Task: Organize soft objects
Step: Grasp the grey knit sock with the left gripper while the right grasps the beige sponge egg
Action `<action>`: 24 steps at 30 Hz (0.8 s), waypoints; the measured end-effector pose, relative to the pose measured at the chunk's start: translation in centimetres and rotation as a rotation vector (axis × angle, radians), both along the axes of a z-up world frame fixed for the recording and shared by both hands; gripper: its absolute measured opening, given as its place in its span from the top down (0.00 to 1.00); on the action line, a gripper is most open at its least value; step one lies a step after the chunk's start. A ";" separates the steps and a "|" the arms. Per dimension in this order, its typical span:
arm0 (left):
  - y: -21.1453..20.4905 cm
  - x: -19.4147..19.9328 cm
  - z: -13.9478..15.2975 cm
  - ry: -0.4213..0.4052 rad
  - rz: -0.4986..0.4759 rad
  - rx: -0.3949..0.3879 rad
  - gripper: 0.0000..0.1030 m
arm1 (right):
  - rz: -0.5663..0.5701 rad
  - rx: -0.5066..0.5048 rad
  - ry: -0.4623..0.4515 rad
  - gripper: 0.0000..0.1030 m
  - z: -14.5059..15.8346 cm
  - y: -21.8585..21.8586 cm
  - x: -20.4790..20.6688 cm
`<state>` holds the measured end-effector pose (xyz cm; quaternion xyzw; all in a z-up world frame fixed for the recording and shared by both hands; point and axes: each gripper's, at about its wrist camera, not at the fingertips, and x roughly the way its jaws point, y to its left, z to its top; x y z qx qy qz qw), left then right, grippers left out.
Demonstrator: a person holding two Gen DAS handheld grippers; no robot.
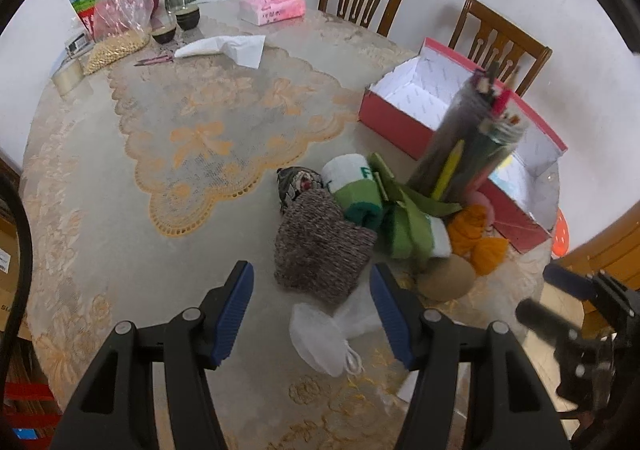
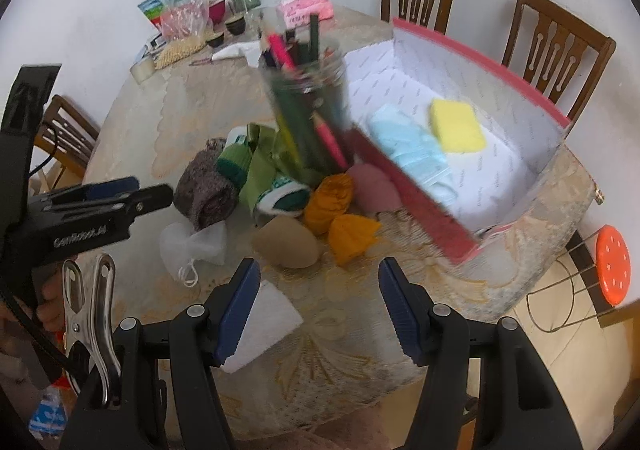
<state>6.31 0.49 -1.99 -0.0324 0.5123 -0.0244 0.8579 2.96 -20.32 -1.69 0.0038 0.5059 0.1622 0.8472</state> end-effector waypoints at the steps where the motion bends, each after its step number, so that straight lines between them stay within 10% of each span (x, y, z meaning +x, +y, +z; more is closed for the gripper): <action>1: 0.2 0.3 -0.3 0.003 -0.005 -0.002 0.38 | 0.000 0.001 0.010 0.39 -0.3 0.3 0.1; 24: 2.4 3.5 -5.2 0.090 0.015 -0.112 0.39 | -0.013 -0.019 0.100 0.43 -4.5 3.4 2.8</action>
